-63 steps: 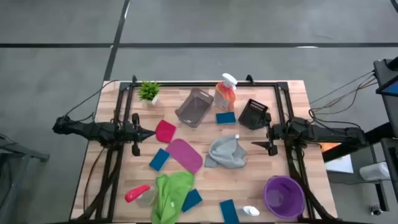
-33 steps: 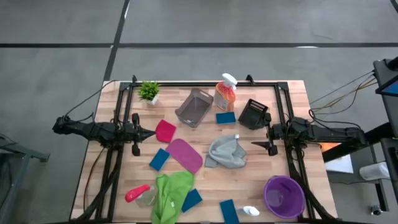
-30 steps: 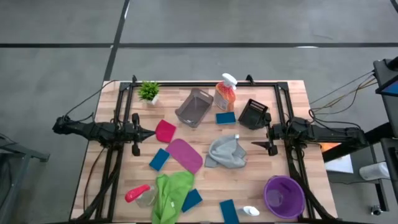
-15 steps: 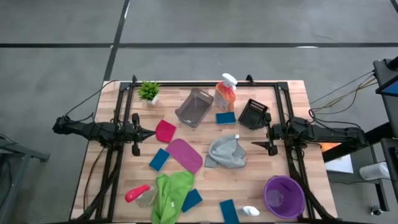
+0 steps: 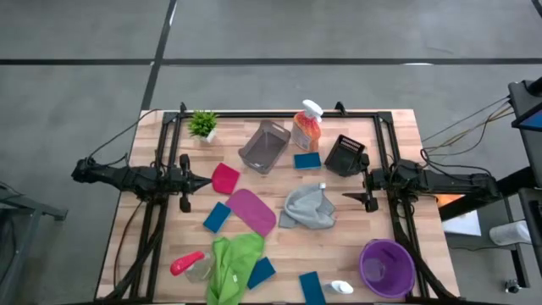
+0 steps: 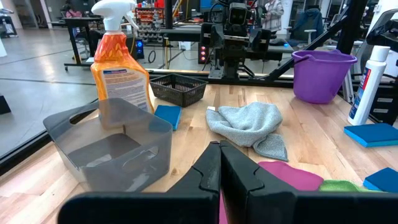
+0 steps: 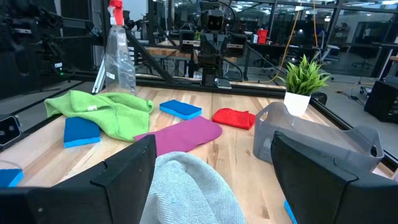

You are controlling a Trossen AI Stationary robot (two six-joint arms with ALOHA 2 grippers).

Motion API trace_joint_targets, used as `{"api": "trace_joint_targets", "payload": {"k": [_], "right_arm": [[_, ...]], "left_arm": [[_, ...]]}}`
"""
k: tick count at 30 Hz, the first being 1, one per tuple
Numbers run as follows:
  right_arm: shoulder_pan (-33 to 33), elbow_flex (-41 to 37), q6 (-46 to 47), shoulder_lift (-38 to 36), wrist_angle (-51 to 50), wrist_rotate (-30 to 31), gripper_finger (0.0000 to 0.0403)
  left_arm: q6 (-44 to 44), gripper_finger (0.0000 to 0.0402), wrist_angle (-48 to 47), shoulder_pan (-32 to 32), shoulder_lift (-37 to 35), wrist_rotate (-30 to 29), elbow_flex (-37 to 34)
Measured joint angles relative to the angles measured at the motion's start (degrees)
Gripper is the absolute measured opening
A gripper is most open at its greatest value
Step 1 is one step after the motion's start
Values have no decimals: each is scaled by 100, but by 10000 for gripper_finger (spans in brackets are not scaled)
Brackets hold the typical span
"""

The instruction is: Pick & Place Kitchen Items

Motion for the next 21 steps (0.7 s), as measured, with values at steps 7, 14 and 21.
{"api": "trace_joint_targets", "payload": {"k": [7,14,21], "right_arm": [[-1,0,0,1,0,0,309],[-1,0,0,1,0,-2,309],[-1,1,0,1,0,0,309]], "left_arm": [[-1,4,0,-1,0,0,-1],[-1,4,21,0,0,-2,-4],[-1,4,47,0,-1,-2,-5]]}}
